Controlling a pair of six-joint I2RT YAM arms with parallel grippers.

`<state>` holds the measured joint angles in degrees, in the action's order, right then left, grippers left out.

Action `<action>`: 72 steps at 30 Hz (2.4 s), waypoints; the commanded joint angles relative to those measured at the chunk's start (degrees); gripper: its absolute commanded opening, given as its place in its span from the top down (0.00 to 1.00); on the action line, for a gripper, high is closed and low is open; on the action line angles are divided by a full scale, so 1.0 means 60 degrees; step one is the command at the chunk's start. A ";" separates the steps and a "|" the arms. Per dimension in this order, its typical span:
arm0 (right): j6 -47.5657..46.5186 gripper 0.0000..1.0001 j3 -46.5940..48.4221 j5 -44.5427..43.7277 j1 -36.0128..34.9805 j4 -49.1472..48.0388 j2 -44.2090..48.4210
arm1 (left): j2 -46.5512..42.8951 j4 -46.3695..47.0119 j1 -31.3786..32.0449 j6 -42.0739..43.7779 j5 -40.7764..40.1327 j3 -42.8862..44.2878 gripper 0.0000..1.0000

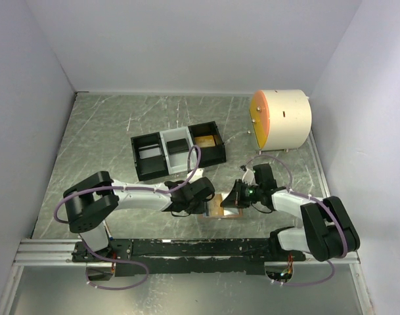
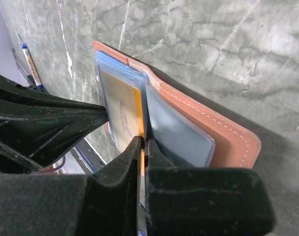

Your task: Take the credit cards out of the card holder

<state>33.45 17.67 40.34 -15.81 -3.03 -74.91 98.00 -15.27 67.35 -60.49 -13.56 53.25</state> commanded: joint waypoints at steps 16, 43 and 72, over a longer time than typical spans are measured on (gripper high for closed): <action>0.0010 0.95 0.0095 -0.0245 0.0179 0.0437 0.0574 | 0.0487 -0.1252 0.0069 0.0184 -0.0274 -0.0325 0.82; 0.0729 0.82 -0.0309 0.0425 0.0174 -0.1165 -0.0409 | 0.0598 0.0215 -0.0228 0.0771 0.0580 0.0828 0.75; 0.0562 1.00 0.0136 -0.0883 0.0202 0.0294 0.0496 | 0.1077 -0.0529 -0.0235 0.0346 0.0097 0.0494 0.86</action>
<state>37.26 16.51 40.36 -14.74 -5.91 -74.94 101.01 -14.22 66.04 -57.52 -11.33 58.02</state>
